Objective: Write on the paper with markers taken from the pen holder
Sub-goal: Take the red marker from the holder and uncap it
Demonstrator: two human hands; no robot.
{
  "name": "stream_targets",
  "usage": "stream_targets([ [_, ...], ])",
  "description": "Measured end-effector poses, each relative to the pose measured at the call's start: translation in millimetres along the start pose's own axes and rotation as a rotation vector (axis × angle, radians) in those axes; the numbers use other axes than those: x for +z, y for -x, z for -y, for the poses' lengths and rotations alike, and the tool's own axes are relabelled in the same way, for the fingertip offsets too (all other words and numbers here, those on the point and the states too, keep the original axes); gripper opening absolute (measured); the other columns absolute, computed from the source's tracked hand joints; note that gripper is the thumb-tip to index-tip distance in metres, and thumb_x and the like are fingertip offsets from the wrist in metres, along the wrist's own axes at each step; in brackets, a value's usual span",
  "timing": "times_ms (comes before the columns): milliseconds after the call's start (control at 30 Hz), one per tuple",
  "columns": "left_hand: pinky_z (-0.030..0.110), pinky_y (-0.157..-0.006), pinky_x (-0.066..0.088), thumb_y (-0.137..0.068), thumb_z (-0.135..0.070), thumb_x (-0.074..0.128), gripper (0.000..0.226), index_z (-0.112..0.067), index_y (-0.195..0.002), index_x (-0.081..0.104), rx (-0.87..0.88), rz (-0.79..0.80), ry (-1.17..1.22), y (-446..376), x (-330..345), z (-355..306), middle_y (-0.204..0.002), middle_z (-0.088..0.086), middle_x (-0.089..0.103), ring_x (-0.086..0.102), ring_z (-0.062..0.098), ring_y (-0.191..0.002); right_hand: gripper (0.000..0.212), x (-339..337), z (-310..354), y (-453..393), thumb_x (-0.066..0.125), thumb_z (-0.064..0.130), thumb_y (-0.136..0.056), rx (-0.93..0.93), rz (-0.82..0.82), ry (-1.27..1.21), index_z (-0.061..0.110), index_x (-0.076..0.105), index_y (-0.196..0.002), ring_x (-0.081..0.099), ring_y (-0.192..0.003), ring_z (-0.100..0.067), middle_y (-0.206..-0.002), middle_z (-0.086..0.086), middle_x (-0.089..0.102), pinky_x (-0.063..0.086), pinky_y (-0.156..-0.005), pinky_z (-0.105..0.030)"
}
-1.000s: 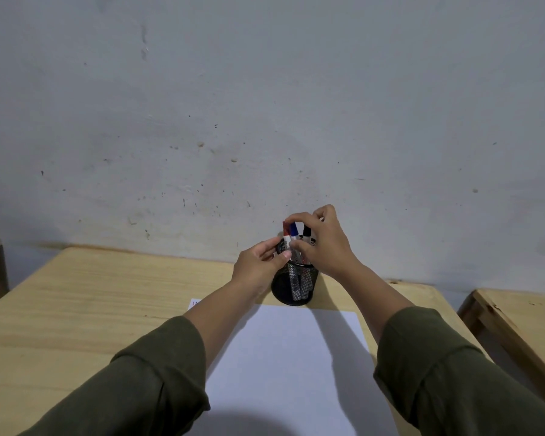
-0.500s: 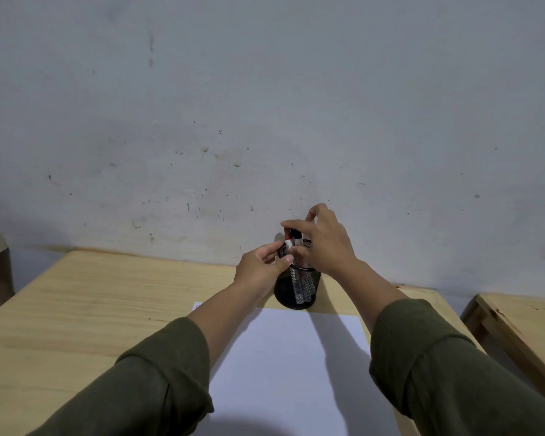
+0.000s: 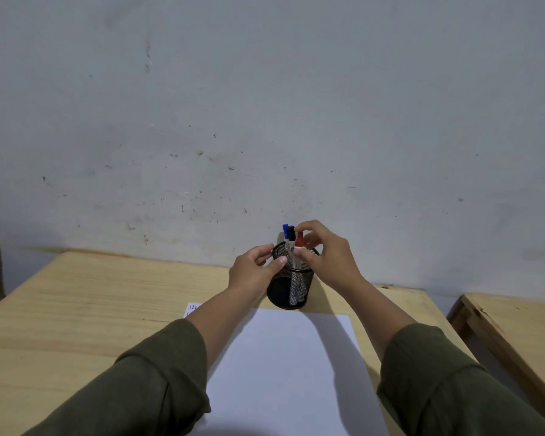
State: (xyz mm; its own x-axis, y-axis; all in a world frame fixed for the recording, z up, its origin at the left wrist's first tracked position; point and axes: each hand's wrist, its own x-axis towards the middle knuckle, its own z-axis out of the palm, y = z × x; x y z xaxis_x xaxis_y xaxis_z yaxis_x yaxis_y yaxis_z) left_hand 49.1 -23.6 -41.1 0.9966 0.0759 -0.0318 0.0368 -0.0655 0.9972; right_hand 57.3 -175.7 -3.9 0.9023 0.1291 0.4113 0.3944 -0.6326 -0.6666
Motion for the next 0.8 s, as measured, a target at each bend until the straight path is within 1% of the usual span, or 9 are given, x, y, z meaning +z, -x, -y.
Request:
stream_targets([
  [133, 0.035, -0.104, 0.044, -0.079, -0.030, 0.070, 0.043, -0.018, -0.119, 0.062, 0.012, -0.079, -0.012, 6.9, 1.2, -11.6, -0.122, 0.003, 0.066, 0.060, 0.016, -0.114, 0.042, -6.0, 10.7, 2.5, 0.070, 0.008, -0.080, 0.089, -0.103, -0.183, 0.026, 0.049, -0.111, 0.064, -0.074, -0.007, -0.084, 0.006, 0.062, 0.043, -0.062, -0.003],
  [233, 0.039, -0.100, 0.048, -0.082, -0.032, 0.066, 0.033, -0.022, -0.113, 0.065, 0.075, -0.143, -0.013, 13.8, -1.9, -30.8, -0.115, 0.000, 0.069, 0.062, 0.015, -0.108, 0.048, -20.4, 27.5, 0.1, 0.069, 0.005, -0.081, 0.085, -0.218, -0.311, 0.029, 0.041, -0.112, 0.065, -0.068, -0.011, -0.088, 0.005, 0.059, 0.047, -0.067, -0.007],
  [300, 0.029, -0.097, 0.047, -0.086, -0.029, 0.061, 0.029, -0.022, -0.114, 0.065, 0.158, -0.155, -0.020, 21.0, -4.7, -47.6, -0.112, -0.002, 0.069, 0.061, 0.011, -0.105, 0.049, -31.9, 40.2, -0.4, 0.068, 0.005, -0.081, 0.065, -0.266, -0.418, 0.032, 0.040, -0.112, 0.068, -0.074, -0.018, -0.091, -0.001, 0.064, 0.051, -0.078, -0.017],
  [367, 0.017, -0.088, 0.043, -0.090, -0.027, 0.057, 0.028, -0.022, -0.116, 0.064, 0.231, -0.133, 0.010, 30.3, -6.7, -65.1, -0.111, -0.005, 0.067, 0.059, 0.008, -0.104, 0.046, -41.6, 53.4, 2.4, 0.066, 0.006, -0.083, 0.054, -0.281, -0.540, 0.032, 0.041, -0.112, 0.070, -0.084, -0.022, -0.094, -0.009, 0.070, 0.054, -0.085, -0.026],
  [433, 0.016, -0.087, 0.042, -0.092, -0.026, 0.053, 0.028, -0.022, -0.118, 0.063, 0.260, -0.074, 0.069, 43.8, -7.4, -82.1, -0.112, -0.009, 0.064, 0.056, 0.005, -0.106, 0.041, -49.0, 67.7, 11.1, 0.065, 0.007, -0.085, 0.053, -0.237, -0.604, 0.027, 0.042, -0.113, 0.070, -0.085, -0.018, -0.093, -0.010, 0.073, 0.054, -0.083, -0.025],
  [533, 0.024, -0.090, 0.044, -0.094, -0.024, 0.049, 0.029, -0.021, -0.120, 0.061, 0.244, 0.032, 0.133, 66.7, -8.1, -98.2, -0.110, -0.008, 0.065, 0.057, 0.004, -0.103, 0.040, -52.8, 84.2, 35.4, 0.067, 0.010, -0.084, 0.088, -0.057, -0.622, 0.020, 0.044, -0.116, 0.070, -0.079, -0.013, -0.088, -0.004, 0.075, 0.054, -0.077, -0.024],
  [667, 0.007, -0.063, 0.047, -0.095, -0.021, 0.048, 0.027, -0.021, -0.120, 0.060, 0.184, 0.173, 0.161, 102.9, -15.3, -100.3, -0.105, -0.008, 0.066, 0.060, -0.004, -0.088, 0.041, -53.1, 100.2, 73.9, 0.067, 0.010, -0.084, 0.172, 0.079, -0.667, 0.017, 0.048, -0.120, 0.070, -0.074, -0.009, -0.087, -0.004, 0.075, 0.050, -0.062, -0.016],
  [733, 0.005, -0.056, 0.046, -0.095, -0.020, 0.049, 0.024, -0.019, -0.115, 0.062, 0.154, 0.173, 0.194, 119.3, -21.0, -97.0, -0.099, -0.010, 0.067, 0.060, -0.004, -0.085, 0.041, -54.4, 105.6, 90.1, 0.066, 0.010, -0.085, 0.206, 0.119, -0.718, 0.015, 0.049, -0.122, 0.071, -0.077, -0.016, -0.087, -0.007, 0.075, 0.051, -0.068, -0.023],
  [800, 0.013, -0.062, 0.046, -0.093, -0.020, 0.052, 0.019, -0.019, -0.108, 0.063, 0.122, 0.138, 0.274, 133.5, -26.3, -92.8, -0.094, -0.011, 0.067, 0.059, -0.003, -0.084, 0.037, -57.2, 109.2, 104.8, 0.064, 0.015, -0.087, 0.237, 0.187, -0.737, 0.017, 0.051, -0.122, 0.069, -0.077, -0.020, -0.089, -0.007, 0.075, 0.050, -0.073, -0.029],
])
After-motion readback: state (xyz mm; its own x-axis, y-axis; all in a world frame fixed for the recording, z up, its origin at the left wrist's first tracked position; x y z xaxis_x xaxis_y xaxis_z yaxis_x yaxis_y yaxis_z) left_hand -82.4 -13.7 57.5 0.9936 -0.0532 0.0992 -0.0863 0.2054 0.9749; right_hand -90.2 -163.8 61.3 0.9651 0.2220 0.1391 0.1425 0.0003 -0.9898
